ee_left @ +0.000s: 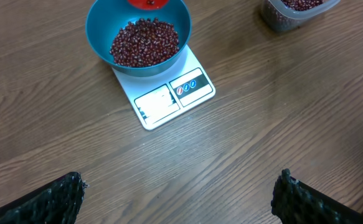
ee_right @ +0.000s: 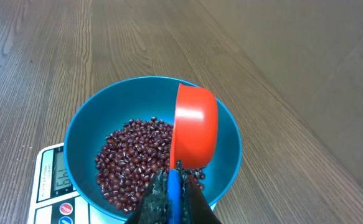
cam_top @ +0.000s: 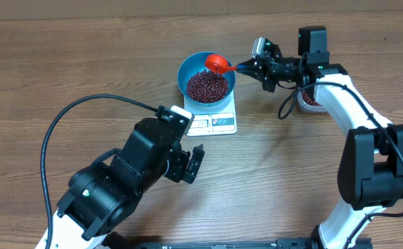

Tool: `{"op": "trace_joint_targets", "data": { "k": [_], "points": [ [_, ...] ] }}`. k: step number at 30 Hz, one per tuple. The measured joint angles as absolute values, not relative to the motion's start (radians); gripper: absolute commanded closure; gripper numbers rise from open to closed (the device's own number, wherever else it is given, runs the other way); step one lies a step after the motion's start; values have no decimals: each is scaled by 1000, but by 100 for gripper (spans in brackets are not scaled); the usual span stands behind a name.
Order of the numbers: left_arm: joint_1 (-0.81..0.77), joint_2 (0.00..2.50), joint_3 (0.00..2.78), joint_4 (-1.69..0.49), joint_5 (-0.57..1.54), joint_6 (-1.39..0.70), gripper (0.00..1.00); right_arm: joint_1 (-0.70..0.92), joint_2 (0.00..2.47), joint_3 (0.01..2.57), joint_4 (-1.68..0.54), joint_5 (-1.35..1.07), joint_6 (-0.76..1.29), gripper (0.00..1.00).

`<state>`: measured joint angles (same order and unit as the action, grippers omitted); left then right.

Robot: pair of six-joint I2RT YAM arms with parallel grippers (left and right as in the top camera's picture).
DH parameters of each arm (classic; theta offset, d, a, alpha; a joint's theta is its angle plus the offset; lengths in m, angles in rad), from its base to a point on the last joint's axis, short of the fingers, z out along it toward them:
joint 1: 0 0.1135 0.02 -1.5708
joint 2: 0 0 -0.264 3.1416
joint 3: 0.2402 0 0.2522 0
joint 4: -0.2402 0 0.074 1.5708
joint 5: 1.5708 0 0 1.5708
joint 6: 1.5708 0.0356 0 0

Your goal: Scoop item into bowl and weigh 150g on scale

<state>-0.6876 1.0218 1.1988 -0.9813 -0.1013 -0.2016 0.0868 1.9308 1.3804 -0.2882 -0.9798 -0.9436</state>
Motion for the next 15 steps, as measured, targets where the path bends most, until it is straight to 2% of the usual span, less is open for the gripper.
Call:
{"op": "trace_joint_targets", "data": {
  "k": [15],
  "points": [
    [-688,1022,1199,-981,-101,-202,1,87,1931,1380,-258,-980,-986,96]
  ]
}}
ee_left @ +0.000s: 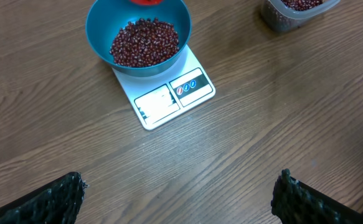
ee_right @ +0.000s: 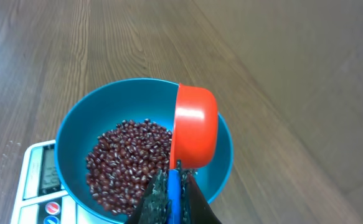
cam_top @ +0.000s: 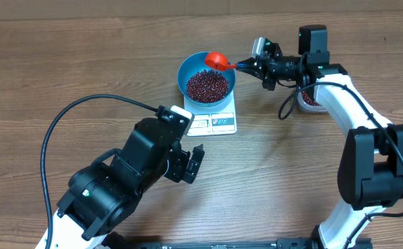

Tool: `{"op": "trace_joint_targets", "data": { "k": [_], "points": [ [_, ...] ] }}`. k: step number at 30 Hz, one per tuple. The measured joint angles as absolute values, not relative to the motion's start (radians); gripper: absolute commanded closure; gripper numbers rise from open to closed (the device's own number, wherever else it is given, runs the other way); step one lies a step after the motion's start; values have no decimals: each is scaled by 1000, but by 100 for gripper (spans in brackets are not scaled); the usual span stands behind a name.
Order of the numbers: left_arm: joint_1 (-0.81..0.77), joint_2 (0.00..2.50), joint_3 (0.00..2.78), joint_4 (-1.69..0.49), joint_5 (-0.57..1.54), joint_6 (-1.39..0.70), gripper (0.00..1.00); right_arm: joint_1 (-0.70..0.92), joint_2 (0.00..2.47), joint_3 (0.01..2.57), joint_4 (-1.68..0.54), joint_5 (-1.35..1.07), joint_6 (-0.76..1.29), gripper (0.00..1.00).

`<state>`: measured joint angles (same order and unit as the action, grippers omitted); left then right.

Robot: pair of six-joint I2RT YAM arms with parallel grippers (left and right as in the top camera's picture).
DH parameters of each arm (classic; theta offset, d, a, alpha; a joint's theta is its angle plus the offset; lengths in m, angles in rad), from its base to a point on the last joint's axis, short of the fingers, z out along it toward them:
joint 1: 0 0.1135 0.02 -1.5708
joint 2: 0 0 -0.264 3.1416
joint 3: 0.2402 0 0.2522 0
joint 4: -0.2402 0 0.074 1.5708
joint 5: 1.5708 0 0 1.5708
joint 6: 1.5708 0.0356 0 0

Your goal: Scoop item into bowl and weigh 150g on scale

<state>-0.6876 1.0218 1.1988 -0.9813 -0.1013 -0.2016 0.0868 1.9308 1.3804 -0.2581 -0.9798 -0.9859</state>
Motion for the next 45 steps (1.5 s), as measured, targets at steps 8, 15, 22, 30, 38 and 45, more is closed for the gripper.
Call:
{"op": "trace_joint_targets", "data": {
  "k": [8,15,22,30,38,45],
  "points": [
    [-688,1022,1199,-981,-101,-202,1,87,1931,1380,-248,-979,-1105,96],
    [-688,1022,1199,-981,-101,-202,1,87,1931,1380,-249,-979,-1123,96],
    [-688,1022,1199,-981,-101,-202,1,87,1931,1380,-252,-979,-1127,96],
    [-688,1022,1199,-981,-101,-202,0,87,1931,1380,-263,-980,-1127,96],
    [-688,1022,1199,-981,-101,-202,1,87,1930,1380,-261,-979,-1020,96],
    [-688,1022,1199,-981,-101,-202,1,87,1890,1380,-262,-979,-683,96]
  ]
}}
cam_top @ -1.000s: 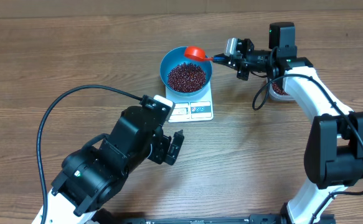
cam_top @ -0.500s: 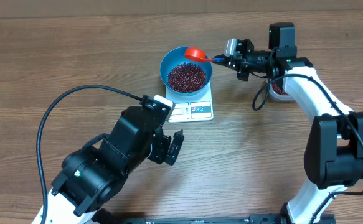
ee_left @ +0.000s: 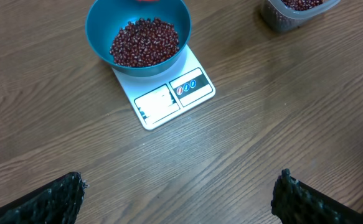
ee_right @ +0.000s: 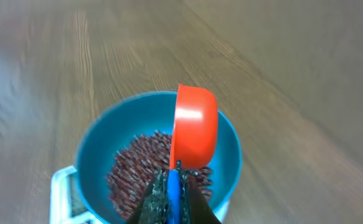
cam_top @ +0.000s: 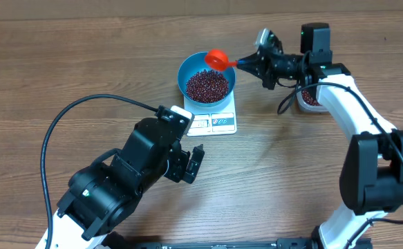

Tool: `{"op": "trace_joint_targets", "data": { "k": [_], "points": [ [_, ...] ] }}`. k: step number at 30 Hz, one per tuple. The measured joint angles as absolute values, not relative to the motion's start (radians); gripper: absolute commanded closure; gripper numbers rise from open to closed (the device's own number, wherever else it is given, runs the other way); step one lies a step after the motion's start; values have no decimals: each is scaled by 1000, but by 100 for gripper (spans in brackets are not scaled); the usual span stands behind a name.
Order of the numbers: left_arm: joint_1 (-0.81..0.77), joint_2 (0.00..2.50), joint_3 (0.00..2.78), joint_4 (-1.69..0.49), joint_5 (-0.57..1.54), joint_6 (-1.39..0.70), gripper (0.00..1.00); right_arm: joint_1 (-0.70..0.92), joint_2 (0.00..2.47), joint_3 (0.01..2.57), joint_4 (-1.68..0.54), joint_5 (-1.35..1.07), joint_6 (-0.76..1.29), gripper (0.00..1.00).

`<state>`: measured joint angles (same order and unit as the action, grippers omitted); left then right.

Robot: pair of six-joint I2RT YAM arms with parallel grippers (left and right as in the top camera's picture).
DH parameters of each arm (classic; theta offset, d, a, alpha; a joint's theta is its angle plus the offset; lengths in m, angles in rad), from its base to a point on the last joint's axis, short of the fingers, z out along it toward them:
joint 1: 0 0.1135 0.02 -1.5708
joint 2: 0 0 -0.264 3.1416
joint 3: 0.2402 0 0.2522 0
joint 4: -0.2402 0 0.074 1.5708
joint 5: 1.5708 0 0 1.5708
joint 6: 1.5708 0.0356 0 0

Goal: Scoop item into bowl and weigh 150g on scale
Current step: 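Move the empty scoop back right over the bean container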

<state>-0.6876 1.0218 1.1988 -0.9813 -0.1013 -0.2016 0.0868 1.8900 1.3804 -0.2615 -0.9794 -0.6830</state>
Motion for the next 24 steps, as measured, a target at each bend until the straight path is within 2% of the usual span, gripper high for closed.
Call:
{"op": "trace_joint_targets", "data": {
  "k": [11,24],
  "points": [
    [-688,1022,1199,-981,-101,-202,1,86,1680,1382,-384,-936,-330,96],
    [-688,1022,1199,-981,-101,-202,1,-58,1551,1383,-556,-523,83,96]
  ]
}}
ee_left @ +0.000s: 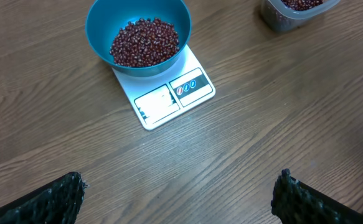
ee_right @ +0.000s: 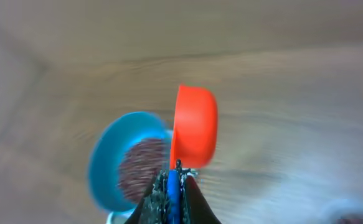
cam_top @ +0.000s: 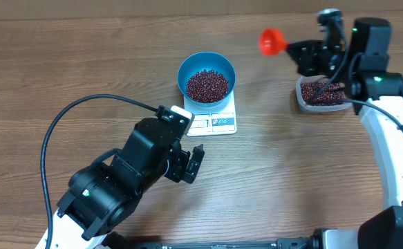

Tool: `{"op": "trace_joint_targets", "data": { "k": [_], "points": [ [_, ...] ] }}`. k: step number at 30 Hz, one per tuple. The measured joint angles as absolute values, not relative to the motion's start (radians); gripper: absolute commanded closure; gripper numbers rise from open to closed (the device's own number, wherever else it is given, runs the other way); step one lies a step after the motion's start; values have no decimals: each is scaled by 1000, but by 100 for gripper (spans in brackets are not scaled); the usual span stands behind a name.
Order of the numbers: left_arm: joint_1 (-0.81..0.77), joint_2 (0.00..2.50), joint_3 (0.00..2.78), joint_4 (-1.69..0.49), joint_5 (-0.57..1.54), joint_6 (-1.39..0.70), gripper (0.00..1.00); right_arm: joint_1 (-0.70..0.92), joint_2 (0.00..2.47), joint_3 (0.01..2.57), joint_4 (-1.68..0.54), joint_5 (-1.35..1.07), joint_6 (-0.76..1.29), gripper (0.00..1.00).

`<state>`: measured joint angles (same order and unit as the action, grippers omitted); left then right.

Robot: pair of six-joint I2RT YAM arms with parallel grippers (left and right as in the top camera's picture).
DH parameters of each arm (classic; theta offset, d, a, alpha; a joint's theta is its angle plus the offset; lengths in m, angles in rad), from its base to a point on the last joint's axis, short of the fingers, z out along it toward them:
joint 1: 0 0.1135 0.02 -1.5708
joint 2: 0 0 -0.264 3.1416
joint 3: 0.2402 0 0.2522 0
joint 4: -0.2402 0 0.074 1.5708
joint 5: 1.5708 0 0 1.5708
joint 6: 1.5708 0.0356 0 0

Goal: Scoop item into bowl and weigh 150g on scale
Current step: 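Move the empty scoop back right over the bean container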

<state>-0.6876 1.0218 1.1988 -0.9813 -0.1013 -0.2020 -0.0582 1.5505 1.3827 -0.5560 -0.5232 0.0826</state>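
A blue bowl (cam_top: 207, 77) of red beans (cam_top: 207, 84) sits on a white scale (cam_top: 215, 122); the left wrist view shows the bowl (ee_left: 137, 37) and the scale (ee_left: 169, 96) too. My right gripper (cam_top: 296, 50) is shut on the blue handle of a red scoop (cam_top: 272, 41), held in the air between the bowl and a clear bean tub (cam_top: 321, 94). In the blurred right wrist view the scoop (ee_right: 195, 127) is tipped on its side before the bowl (ee_right: 128, 165). My left gripper (ee_left: 178, 196) is open over bare table, below the scale.
A black cable (cam_top: 77, 114) loops over the table at the left of the left arm. The table's far edge (cam_top: 153, 15) runs along the top of the overhead view.
My right gripper has moved right with the scoop, from over the bowl's far rim to mid-air near the bean tub. The left arm has not moved.
The right gripper held the scoop tipped on its side over the bowl's right rim. It stayed tipped over the far rim through the two later moments, rising a little. Now it is away from the bowl, toward the tub. The left gripper stayed open throughout.
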Motion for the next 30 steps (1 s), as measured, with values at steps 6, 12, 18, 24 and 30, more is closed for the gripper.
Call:
{"op": "trace_joint_targets", "data": {
  "k": [6,12,18,24,30],
  "points": [
    [-688,1022,1199,-981,-101,-202,1,-197,1551,1383,-641,-403,264,96],
    [-688,1022,1199,-981,-101,-202,1,-295,1551,1383,-746,-362,356,96],
    [-688,1022,1199,-981,-101,-202,1,-303,1552,1382,-797,-332,381,96],
    [-688,1022,1199,-981,-101,-202,1,-303,1555,1359,-790,-300,389,96],
    [-688,1022,1199,-981,-101,-202,1,-303,1561,1319,-792,-280,392,96]
  ]
}}
